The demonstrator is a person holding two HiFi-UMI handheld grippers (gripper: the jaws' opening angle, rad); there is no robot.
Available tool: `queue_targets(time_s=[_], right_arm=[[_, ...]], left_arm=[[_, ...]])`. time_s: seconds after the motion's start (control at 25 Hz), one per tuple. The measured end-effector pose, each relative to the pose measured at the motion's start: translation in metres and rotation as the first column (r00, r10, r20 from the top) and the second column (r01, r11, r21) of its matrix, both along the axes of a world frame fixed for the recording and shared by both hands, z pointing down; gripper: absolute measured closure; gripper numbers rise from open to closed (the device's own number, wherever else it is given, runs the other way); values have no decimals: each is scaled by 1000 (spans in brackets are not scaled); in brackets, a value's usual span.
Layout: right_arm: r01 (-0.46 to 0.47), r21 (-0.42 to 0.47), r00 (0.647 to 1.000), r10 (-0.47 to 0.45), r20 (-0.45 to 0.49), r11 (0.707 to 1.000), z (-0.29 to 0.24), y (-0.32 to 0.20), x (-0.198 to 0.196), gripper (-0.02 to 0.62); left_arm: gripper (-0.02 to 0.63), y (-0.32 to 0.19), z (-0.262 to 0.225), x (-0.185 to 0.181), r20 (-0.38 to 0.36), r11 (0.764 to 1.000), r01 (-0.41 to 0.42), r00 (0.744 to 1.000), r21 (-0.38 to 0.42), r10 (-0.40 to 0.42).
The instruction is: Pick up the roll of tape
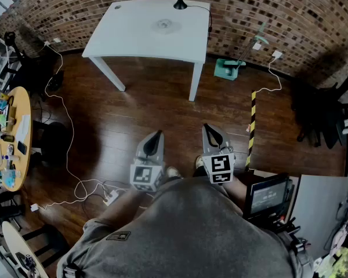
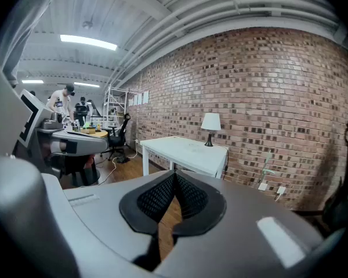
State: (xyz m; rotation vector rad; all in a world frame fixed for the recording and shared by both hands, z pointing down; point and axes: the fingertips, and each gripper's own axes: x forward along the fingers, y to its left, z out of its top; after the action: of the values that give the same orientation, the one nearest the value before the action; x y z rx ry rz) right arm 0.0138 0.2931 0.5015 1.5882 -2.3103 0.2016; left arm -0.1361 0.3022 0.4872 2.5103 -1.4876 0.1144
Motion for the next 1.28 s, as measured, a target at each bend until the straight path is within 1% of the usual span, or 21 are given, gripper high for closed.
queue_targets(time_s=[0.24, 0.44, 0.6, 0.72, 0.84, 0.92, 1.04, 1.28], right_arm=[[-11, 14, 1000, 11, -2, 1000, 1, -22, 14, 581], [-4, 23, 1000, 3, 14, 1000, -1, -55, 38, 581], [16, 28, 999, -17, 27, 999, -4, -90, 64, 581], [36, 33, 999, -37, 36, 999, -5, -113, 85, 580], [43, 27, 998, -44, 45, 999, -4, -131, 107, 581], [49, 21, 997, -50, 51, 999, -2, -141, 117, 581], [63, 12, 996, -63, 60, 998, 2, -155, 126, 581], [89, -7, 993, -88, 79, 996, 9, -186, 128, 580]], left_arm=[[604, -23, 2, 8, 10, 999, 2, 1000, 35, -3], [604, -55, 0, 30, 25, 999, 22, 999, 45, -23], [604, -89, 7, 57, 33, 998, 40, 999, 52, -42], [604, -116, -6, 86, 34, 996, 41, 998, 79, -44], [604, -136, -15, 111, 42, 995, 46, 998, 89, -50], [604, -145, -16, 121, 44, 995, 53, 997, 85, -57], [604, -157, -8, 127, 56, 995, 76, 995, 60, -79], [604, -181, -3, 131, 78, 995, 90, 993, 42, -94]])
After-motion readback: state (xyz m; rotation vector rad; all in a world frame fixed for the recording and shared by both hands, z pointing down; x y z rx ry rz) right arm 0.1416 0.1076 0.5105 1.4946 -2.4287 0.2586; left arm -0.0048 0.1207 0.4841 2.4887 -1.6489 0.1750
